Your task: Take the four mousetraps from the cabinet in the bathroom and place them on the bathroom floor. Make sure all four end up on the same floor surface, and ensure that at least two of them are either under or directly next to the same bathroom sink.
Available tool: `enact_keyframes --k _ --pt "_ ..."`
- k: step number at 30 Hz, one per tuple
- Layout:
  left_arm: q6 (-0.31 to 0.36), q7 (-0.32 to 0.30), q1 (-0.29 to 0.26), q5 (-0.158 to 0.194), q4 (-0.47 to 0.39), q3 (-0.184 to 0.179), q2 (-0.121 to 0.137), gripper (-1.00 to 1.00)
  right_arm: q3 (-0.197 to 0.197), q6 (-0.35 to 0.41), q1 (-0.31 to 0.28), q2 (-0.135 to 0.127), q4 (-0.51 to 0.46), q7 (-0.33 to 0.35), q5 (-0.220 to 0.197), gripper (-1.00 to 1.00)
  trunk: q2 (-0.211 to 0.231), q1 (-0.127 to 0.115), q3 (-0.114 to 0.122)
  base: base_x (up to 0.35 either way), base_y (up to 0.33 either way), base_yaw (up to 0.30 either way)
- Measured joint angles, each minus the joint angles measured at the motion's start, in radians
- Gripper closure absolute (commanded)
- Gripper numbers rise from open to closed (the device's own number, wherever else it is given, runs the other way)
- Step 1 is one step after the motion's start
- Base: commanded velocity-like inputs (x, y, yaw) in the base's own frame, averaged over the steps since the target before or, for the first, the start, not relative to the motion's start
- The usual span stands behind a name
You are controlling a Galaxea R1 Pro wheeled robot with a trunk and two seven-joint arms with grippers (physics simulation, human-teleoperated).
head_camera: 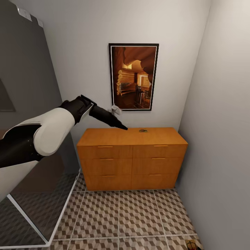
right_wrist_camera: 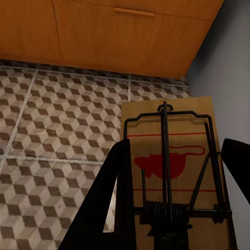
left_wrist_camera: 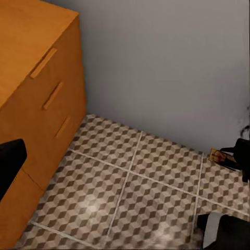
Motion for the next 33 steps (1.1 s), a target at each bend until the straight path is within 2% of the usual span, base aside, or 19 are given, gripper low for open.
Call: enact_keyframes --k 1,2,7,14,33 --pt "-0.044 -0.058 0.0 -0.049 -0.001 0.0 0.001 -1.0 0.0 0.0 0.0 0.0 0.0 0.0 0.001 1.0 0.0 0.0 0.0 0.0 0.0 0.0" --pt "-0.058 -0.093 0.0 -0.062 0.0 0.001 0.002 -1.0 0.0 0.0 0.0 0.0 0.0 0.0 0.002 1.0 0.0 0.0 0.0 0.0 0.0 0.0" --pt "-0.099 -0.161 0.001 -0.075 0.0 -0.001 0.016 -1.0 0.0 0.0 0.0 0.0 0.0 0.0 0.003 1.0 0.0 0.0 0.0 0.0 0.0 0.0" --pt "-0.133 -0.174 0.009 -0.075 0.001 -0.001 0.019 -1.0 0.0 0.0 0.0 0.0 0.0 0.0 0.003 1.0 0.0 0.0 0.0 0.0 0.0 0.0" --pt "-0.136 -0.16 0.013 -0.074 0.005 0.001 0.016 -1.0 -0.002 0.0 0.0 0.0 0.0 -0.001 -0.001 1.0 0.0 0.0 0.0 0.0 0.0 0.0"
